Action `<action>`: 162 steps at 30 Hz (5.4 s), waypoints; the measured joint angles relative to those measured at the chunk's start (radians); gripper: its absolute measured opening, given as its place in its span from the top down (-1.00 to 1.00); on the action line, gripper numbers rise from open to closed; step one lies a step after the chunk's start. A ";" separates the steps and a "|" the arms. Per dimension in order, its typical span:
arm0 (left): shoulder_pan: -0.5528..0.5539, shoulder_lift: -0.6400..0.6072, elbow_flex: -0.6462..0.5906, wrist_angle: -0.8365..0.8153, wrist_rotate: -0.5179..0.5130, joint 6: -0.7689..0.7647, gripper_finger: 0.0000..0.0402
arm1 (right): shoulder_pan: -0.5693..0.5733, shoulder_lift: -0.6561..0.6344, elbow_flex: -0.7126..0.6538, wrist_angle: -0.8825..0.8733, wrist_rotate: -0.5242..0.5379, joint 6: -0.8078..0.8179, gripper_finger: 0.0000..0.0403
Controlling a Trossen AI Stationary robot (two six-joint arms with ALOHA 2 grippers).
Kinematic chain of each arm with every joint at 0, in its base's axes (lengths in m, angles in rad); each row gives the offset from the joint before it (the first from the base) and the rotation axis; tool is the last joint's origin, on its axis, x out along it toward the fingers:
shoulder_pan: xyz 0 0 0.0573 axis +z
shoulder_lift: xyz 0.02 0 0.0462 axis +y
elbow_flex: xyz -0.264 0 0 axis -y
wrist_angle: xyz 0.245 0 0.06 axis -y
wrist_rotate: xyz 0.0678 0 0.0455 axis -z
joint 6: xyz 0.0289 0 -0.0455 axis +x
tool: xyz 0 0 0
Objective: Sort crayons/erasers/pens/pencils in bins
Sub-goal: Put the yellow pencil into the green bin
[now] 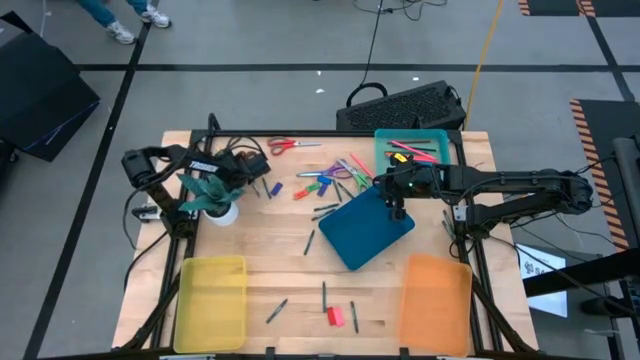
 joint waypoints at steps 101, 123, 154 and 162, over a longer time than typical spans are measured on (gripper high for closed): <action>-0.152 -0.214 -0.012 0.134 0.106 0.206 0.88 | 0.000 -0.038 0.000 -0.041 0.000 0.064 0.06; -0.296 -0.298 -0.010 0.873 0.433 0.726 0.87 | -0.041 -0.030 -0.160 0.684 -0.047 0.408 0.06; -0.512 -0.295 0.094 1.180 0.696 1.130 0.87 | -0.013 0.456 -0.044 1.577 -0.262 0.665 -0.13; -0.528 -0.295 0.094 1.181 0.696 1.152 0.87 | -0.013 0.455 -0.034 1.562 -0.262 0.658 0.12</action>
